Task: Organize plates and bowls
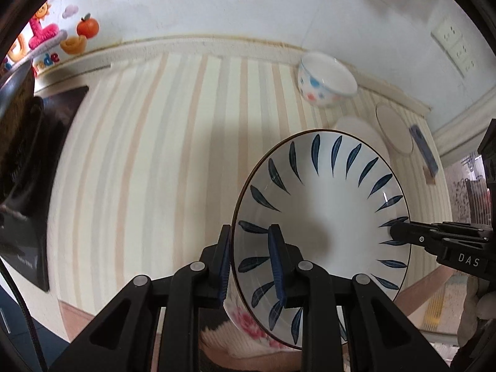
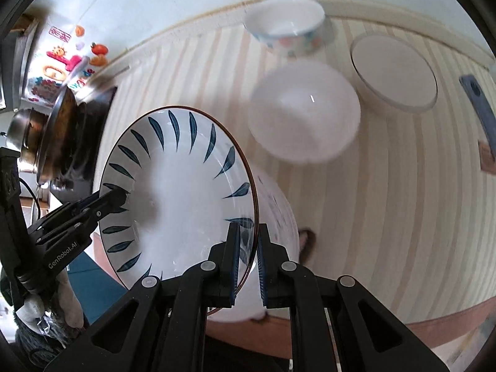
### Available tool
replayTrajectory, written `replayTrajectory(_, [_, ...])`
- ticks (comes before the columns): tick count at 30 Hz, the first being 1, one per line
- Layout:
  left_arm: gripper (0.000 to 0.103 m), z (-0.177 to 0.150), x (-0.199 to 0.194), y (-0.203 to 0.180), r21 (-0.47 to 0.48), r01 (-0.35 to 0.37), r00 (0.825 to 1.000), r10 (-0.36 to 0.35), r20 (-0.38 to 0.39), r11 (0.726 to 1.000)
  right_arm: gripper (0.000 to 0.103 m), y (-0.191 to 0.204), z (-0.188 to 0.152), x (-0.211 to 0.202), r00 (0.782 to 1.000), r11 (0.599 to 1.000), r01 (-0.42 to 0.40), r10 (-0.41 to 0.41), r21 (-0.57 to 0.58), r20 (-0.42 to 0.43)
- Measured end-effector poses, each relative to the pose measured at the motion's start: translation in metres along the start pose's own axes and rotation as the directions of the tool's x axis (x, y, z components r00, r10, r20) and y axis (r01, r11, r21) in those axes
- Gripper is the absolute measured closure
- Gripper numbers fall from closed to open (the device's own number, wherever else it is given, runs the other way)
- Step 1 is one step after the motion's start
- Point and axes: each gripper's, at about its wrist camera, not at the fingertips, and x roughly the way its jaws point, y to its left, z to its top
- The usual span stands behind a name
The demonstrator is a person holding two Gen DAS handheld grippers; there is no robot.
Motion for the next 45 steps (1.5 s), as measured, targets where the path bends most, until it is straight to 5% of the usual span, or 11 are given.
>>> replayTrajectory(13, [0.083, -0.044, 0.042, -0.008, 0.007, -0.058, 0.996, 0.059, -0.062, 0.998, 0.091, -0.025, -0.037, 0.05, 0.999, 1.0, -0.009, 0.01, 0.019, -0.039])
replayTrajectory(30, [0.082, -0.046, 0.053, -0.011, 0.063, -0.062, 0.995, 0.067, -0.072, 0.996, 0.088, -0.024, -0.032, 0.062, 0.999, 0.998, 0.013, -0.01, 0.059, -0.05])
replayTrajectory(45, [0.082, -0.042, 0.052, -0.004, -0.005, -0.056, 0.995, 0.055, -0.088, 0.998, 0.076, -0.032, -0.033, 0.052, 0.998, 0.987, -0.049, 0.053, 0.154, -0.021])
